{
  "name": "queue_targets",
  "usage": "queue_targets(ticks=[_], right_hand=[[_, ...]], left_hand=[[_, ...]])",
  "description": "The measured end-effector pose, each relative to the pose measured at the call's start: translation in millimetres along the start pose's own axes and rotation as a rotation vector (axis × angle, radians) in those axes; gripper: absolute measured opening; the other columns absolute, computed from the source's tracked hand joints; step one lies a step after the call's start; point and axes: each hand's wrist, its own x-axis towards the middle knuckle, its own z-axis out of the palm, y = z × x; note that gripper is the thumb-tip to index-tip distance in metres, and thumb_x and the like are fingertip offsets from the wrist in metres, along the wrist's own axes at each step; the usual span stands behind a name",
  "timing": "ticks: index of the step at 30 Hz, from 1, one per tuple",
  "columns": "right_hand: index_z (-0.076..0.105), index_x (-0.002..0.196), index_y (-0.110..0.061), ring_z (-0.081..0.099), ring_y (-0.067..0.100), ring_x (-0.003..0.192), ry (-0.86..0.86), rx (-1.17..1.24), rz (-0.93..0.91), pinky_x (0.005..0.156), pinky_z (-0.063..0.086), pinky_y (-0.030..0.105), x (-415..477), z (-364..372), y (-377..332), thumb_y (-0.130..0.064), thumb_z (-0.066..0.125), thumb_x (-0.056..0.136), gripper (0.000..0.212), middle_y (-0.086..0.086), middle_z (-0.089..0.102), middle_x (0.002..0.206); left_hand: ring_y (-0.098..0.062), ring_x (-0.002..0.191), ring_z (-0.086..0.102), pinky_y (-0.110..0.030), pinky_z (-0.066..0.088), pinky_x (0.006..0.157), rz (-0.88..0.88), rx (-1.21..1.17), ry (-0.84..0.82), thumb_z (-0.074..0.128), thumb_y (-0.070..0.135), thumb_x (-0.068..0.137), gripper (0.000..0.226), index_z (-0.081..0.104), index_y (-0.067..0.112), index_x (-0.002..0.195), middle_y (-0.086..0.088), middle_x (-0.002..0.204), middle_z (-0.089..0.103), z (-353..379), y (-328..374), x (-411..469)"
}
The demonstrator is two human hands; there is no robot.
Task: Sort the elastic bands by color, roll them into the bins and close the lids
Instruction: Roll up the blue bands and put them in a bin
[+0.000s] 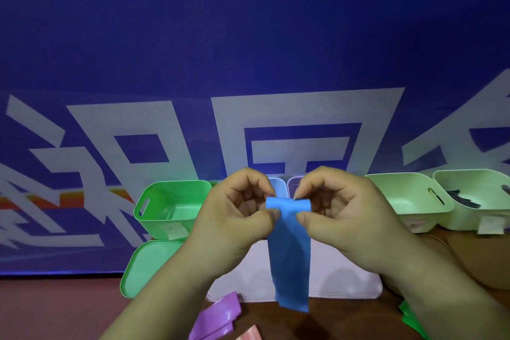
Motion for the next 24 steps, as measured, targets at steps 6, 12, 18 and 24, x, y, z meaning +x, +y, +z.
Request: queue_targets(ticks=[6,12,18,24], right_hand=[[0.066,0.08,-0.02,0.051,0.027,0.06,-0.006,0.059,0.061,0.053,0.048,0.031,2.5,-1.5,0.9,-0.003,0.065,0.069,0.021,0.026,0.056,0.075],[0.065,0.083,-0.014,0.053,0.025,0.06,-0.014,0.098,0.104,0.054,0.049,0.027,3.0,-4.3,0.4,-0.001,0.063,0.071,0.018,0.027,0.057,0.074],[0.066,0.081,-0.015,0.051,0.027,0.062,-0.018,0.146,0.149,0.056,0.047,0.034,4.2,-3.9,1.6,-0.003,0.062,0.07,0.017,0.023,0.054,0.075],[0.065,0.083,-0.015,0.05,0.029,0.063,-0.053,0.135,0.155,0.057,0.047,0.035,4.6,-5.4,0.7,-0.004,0.062,0.072,0.016,0.03,0.052,0.082]], left_hand=[[-0.028,0.073,0.048,-0.036,0.04,0.058,0.006,0.016,-0.08,0.066,0.006,0.067,0.025,0.057,0.015,0.089,-0.013,0.085,0.054,-3.6,-0.6,-1.5],[-0.036,0.069,0.05,-0.045,0.042,0.06,0.057,0.051,-0.121,0.065,0.003,0.068,0.026,0.057,0.016,0.09,-0.017,0.087,0.057,-4.0,1.2,-2.9],[-0.026,0.072,0.052,-0.041,0.043,0.06,0.074,0.069,-0.125,0.063,0.0,0.069,0.025,0.058,0.014,0.088,-0.011,0.084,0.057,-3.5,1.5,-1.8],[-0.023,0.064,0.046,-0.033,0.04,0.053,0.082,0.062,-0.111,0.06,-0.012,0.07,0.029,0.058,0.012,0.085,-0.008,0.076,0.054,-1.3,2.3,-1.1]])
